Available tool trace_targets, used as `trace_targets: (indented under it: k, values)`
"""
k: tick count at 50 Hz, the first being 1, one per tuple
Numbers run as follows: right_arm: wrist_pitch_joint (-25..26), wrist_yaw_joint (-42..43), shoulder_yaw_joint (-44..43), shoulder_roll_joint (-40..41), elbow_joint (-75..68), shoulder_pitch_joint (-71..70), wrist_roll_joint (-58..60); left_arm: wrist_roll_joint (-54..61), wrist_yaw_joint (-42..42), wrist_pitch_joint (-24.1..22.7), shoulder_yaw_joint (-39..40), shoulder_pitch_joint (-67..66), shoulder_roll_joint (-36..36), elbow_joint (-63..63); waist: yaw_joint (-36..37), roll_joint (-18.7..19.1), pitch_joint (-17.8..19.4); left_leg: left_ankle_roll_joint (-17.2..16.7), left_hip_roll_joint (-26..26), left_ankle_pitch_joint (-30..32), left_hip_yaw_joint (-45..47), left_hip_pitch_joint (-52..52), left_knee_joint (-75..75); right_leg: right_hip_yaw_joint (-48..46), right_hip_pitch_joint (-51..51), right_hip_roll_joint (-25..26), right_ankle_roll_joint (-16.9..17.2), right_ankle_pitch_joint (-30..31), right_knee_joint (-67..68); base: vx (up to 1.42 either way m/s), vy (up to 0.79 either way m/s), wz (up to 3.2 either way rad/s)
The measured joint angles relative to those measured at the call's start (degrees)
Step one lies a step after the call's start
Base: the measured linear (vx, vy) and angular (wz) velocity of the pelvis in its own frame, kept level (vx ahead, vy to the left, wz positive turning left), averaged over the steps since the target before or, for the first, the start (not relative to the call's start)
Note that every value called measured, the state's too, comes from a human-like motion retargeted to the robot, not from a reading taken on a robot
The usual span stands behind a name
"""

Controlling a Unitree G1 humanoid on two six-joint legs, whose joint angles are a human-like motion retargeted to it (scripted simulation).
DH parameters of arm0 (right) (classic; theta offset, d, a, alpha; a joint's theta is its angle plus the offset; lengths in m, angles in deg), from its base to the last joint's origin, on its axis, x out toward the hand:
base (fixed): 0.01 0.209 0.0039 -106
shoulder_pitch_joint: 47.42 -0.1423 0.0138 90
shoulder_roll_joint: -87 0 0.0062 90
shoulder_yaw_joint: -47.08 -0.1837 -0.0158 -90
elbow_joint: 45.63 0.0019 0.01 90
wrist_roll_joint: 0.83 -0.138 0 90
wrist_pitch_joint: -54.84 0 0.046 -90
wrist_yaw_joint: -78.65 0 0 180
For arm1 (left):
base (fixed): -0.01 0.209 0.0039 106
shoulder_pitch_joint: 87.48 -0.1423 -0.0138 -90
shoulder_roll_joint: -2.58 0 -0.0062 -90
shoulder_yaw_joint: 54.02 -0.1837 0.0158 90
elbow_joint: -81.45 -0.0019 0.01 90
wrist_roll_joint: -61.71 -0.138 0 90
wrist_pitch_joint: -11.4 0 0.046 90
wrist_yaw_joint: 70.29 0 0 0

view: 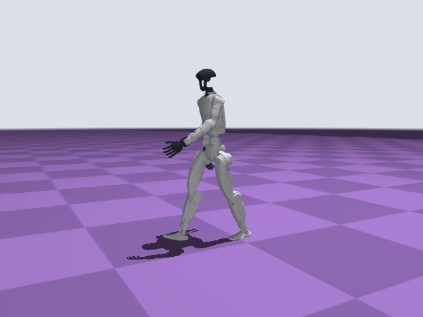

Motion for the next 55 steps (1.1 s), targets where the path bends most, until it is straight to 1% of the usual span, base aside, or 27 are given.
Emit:
trace_targets:
  k: [2, 4, 8, 10, 12, 14, 16, 18, 20, 23, 25, 27, 30, 31, 32, 34, 35, 36, 38, 40, 42, 45, 48, 50, 52, 55]
  values:
    - [-0.04, 0.02, -0.42, -0.21, -0.51, -1.15, 0.27, -1.38, -1.43, 0.89, -1.37, -2.69, 0.86, -1.81, 0.36, 0.45, -0.70, 0.34, -0.01, 0.96, -0.81, 1.01, 0.81, -1.12, 1.48, -0.25, 0.00, 1.04, 0.00, 0.70, -0.17, 0.22]
    - [0.01, -0.45, -1.05, -0.91, -2.25, -4.20, 0.04, -4.18, -3.73, 1.82, -2.43, -5.19, 2.06, -5.28, 0.93, 0.74, -1.56, 0.04, -0.27, 3.65, -1.76, 1.15, 2.19, -1.96, 2.63, -0.69, 0.00, 2.57, 0.00, 0.71, -0.25, 0.17]
    - [1.07, -1.19, -0.73, -1.71, -5.65, -9.00, -1.43, -9.86, -6.59, 4.41, -4.41, -13.84, 3.97, -13.48, 3.49, 0.19, -3.20, -0.45, -1.74, 12.91, -1.78, 0.09, 10.30, -0.66, 6.95, -1.77, 0.00, 2.75, 0.00, 0.75, -0.21, -0.08]
    - [1.79, -1.77, -0.09, -2.28, -6.95, -11.50, -2.43, -12.41, -6.92, 6.20, -4.69, -19.28, 4.82, -17.45, 4.62, -1.29, -4.23, 0.94, -4.07, 17.24, -0.12, -4.00, 19.97, 0.59, 9.51, -4.27, 0.00, 1.68, 0.00, 0.72, -0.07, 0.07]
    - [1.93, -1.59, 0.62, -3.31, -7.95, -15.19, -3.39, -14.51, -6.52, 7.72, -3.82, -24.21, 5.51, -20.83, 4.71, -2.98, -6.11, 3.99, -6.11, 19.45, 3.45, -12.90, 33.65, 0.82, 10.48, -7.82, -0.22, 0.28, 0.13, 0.63, -0.04, 0.32]
    - [1.85, -0.20, 0.83, -4.31, -8.32, -19.69, -3.50, -15.38, -5.48, 8.81, -2.27, -28.57, 5.42, -23.01, 5.78, -3.72, -7.26, 7.35, -5.18, 18.57, 8.29, -21.81, 45.77, 1.46, 10.66, -8.77, -1.64, -1.52, 0.72, 0.57, -0.14, -0.03]
    - [1.88, 1.81, 0.66, -5.20, -7.98, -24.32, -3.45, -15.20, -4.55, 9.21, -0.71, -32.74, 4.73, -23.85, 7.80, -4.46, -7.63, 10.69, -3.71, 15.37, 12.37, -28.69, 53.33, 2.73, 10.87, -8.76, -2.97, -3.39, 1.59, 0.54, -0.18, -0.49]
    - [2.08, 3.92, 0.38, -5.98, -6.96, -28.89, -4.25, -13.94, -4.10, 8.92, 0.38, -36.76, 3.70, -23.46, 10.46, -5.63, -7.69, 12.97, -3.49, 11.99, 15.04, -33.92, 55.76, 4.49, 11.24, -8.80, -3.61, -4.92, 2.12, 0.53, -0.15, -0.79]
    - [2.18, 5.93, 0.05, -6.69, -5.35, -33.26, -6.30, -11.49, -4.04, 8.25, 0.99, -40.50, 2.52, -22.17, 13.36, -7.08, -7.74, 13.78, -4.41, 10.01, 16.44, -38.23, 53.67, 6.46, 11.52, -8.99, -3.67, -6.17, 2.41, 0.53, -0.11, -0.91]
    - [1.62, 8.57, -0.67, -7.82, -1.87, -38.94, -10.24, -5.61, -3.87, 7.38, 1.84, -45.09, 1.06, -19.57, 17.58, -8.94, -7.58, 12.87, -5.66, 10.32, 17.35, -42.10, 42.63, 9.32, 12.14, -9.07, -3.16, -7.79, 2.61, 0.54, -0.07, -0.93]
    - [0.84, 10.28, -1.35, -8.58, 0.74, -42.04, -11.86, -1.51, -3.48, 7.13, 2.91, -47.38, 0.54, -18.07, 20.31, -9.11, -7.15, 11.32, -5.20, 12.32, 17.73, -42.50, 31.69, 11.09, 13.10, -8.13, -2.91, -8.89, 2.77, 0.56, -0.02, -0.97]
    - [-0.20, 12.13, -2.36, -9.17, 3.42, -44.23, -11.87, 1.06, -3.06, 7.10, 4.55, -49.12, 0.58, -17.01, 22.90, -7.60, -6.28, 8.93, -3.09, 15.90, 18.06, -40.91, 19.28, 12.61, 15.20, -5.65, -3.27, -10.24, 3.07, 0.60, 0.01, -1.01]
    - [-1.94, 14.90, -4.16, -9.71, 7.26, -45.91, -10.09, 1.14, -3.11, 6.94, 7.16, -51.05, 1.50, -15.93, 25.76, -3.40, -4.29, 4.31, 1.32, 21.34, 19.33, -37.31, 2.77, 14.28, 20.49, -0.83, -4.92, -12.79, 3.70, 0.65, 0.06, -0.83]
    - [-2.42, 15.32, -4.71, -9.76, 8.32, -45.96, -9.09, 0.13, -3.51, 6.66, 7.96, -51.49, 2.05, -15.59, 26.13, -2.00, -3.55, 2.38, 2.45, 22.17, 20.43, -36.34, -1.25, 14.62, 22.62, 0.39, -5.57, -13.67, 3.88, 0.67, 0.10, -0.53]
    - [-2.82, 15.55, -5.21, -9.77, 9.29, -45.92, -8.04, -0.96, -3.97, 6.35, 8.71, -51.89, 2.61, -15.22, 26.37, -0.79, -2.86, 0.48, 3.42, 22.51, 21.69, -35.64, -4.58, 14.91, 24.67, 1.40, -6.16, -14.50, 4.05, 0.68, 0.11, -0.34]
    - [-3.27, 15.03, -5.82, -9.56, 10.72, -45.34, -5.83, -3.05, -5.11, 5.54, 9.80, -52.36, 3.68, -14.21, 26.21, 0.48, -1.97, -2.79, 4.52, 20.52, 24.89, -35.83, -7.21, 15.26, 28.01, 2.19, -6.94, -15.85, 4.40, 0.68, 0.13, -0.16]
    - [-3.42, 14.57, -5.94, -9.38, 11.24, -44.89, -4.81, -3.69, -5.73, 5.14, 10.11, -52.48, 4.11, -13.57, 25.99, 0.66, -1.79, -4.01, 4.86, 18.80, 26.55, -36.43, -7.21, 15.37, 29.26, 2.20, -7.18, -16.39, 4.62, 0.69, 0.14, -0.09]
    - [-3.47, 13.95, -5.76, -9.08, 11.41, -44.06, -3.84, -3.55, -6.26, 4.89, 10.11, -52.57, 4.33, -12.72, 25.87, 0.55, -1.99, -4.53, 5.03, 17.72, 27.87, -36.54, -7.21, 15.60, 30.06, 2.08, -7.40, -16.71, 5.01, 0.70, 0.15, -0.11]
    - [-3.41, 12.30, -5.38, -8.39, 11.40, -42.21, -1.44, -2.49, -7.39, 4.80, 10.04, -52.15, 4.47, -10.96, 25.72, 0.24, -2.61, -4.86, 5.43, 17.10, 29.93, -36.18, -7.21, 16.21, 31.12, 2.01, -7.99, -16.96, 6.12, 0.71, 0.16, -0.20]
    - [-3.21, 10.52, -4.78, -7.45, 10.59, -39.43, 1.26, -0.96, -8.49, 4.99, 9.76, -51.30, 4.27, -9.55, 25.70, -0.11, -3.65, -4.52, 5.89, 18.60, 31.32, -34.81, -7.21, 17.04, 31.72, 2.08, -8.72, -16.34, 7.94, 0.75, 0.18, -0.26]
    - [-2.82, 8.85, -4.27, -6.14, 8.88, -35.39, 3.59, -0.46, -9.52, 5.20, 9.38, -49.89, 3.93, -9.36, 25.38, -0.39, -4.96, -4.03, 6.22, 20.37, 31.85, -32.82, -7.21, 17.67, 31.91, 2.22, -9.26, -14.00, 11.08, 0.78, 0.22, -0.17]
    - [-1.93, 6.71, -3.97, -3.72, 4.91, -27.70, 4.93, -2.55, -10.73, 5.51, 8.44, -46.38, 3.38, -12.05, 24.05, -0.40, -7.06, -3.03, 6.47, 20.51, 30.69, -29.10, -7.21, 17.52, 30.65, 2.65, -9.44, -6.52, 19.39, 0.79, 0.26, 0.08]
    - [-1.13, 4.27, -3.79, -1.46, -0.33, -19.77, 2.01, -8.50, -10.58, 5.81, 6.83, -39.74, 2.79, -18.61, 21.87, 0.05, -9.56, -1.53, 6.77, 18.20, 27.89, -25.99, -7.17, 15.68, 23.52, 3.06, -8.51, 3.07, 35.54, 0.73, 0.27, 0.38]
    - [-0.69, 2.52, -3.58, -0.45, -3.68, -15.39, -0.17, -12.74, -8.81, 6.28, 6.07, -33.71, 2.46, -23.43, 19.87, 0.26, -10.79, -0.57, 6.69, 16.52, 25.84, -24.89, -6.56, 14.10, 16.91, 2.74, -8.31, 6.95, 46.94, 0.65, 0.24, 0.60]
    - [-0.25, 0.93, -3.39, -0.03, -6.15, -11.64, -1.09, -15.69, -5.94, 7.17, 5.78, -27.22, 2.11, -26.90, 17.57, 0.59, -11.19, -0.03, 6.43, 14.86, 23.84, -24.05, -5.35, 12.78, 10.71, 2.15, -9.49, 6.45, 55.44, 0.60, 0.20, 0.73]
    - [0.26, -0.91, -3.01, -0.09, -8.05, -6.58, -1.15, -16.17, -1.81, 8.17, 5.79, -18.05, 1.54, -28.34, 13.91, 1.26, -10.85, -0.03, 5.91, 12.54, 20.81, -22.58, -3.36, 11.19, 3.42, 1.36, -11.86, 0.72, 61.23, 0.56, 0.16, 0.86]
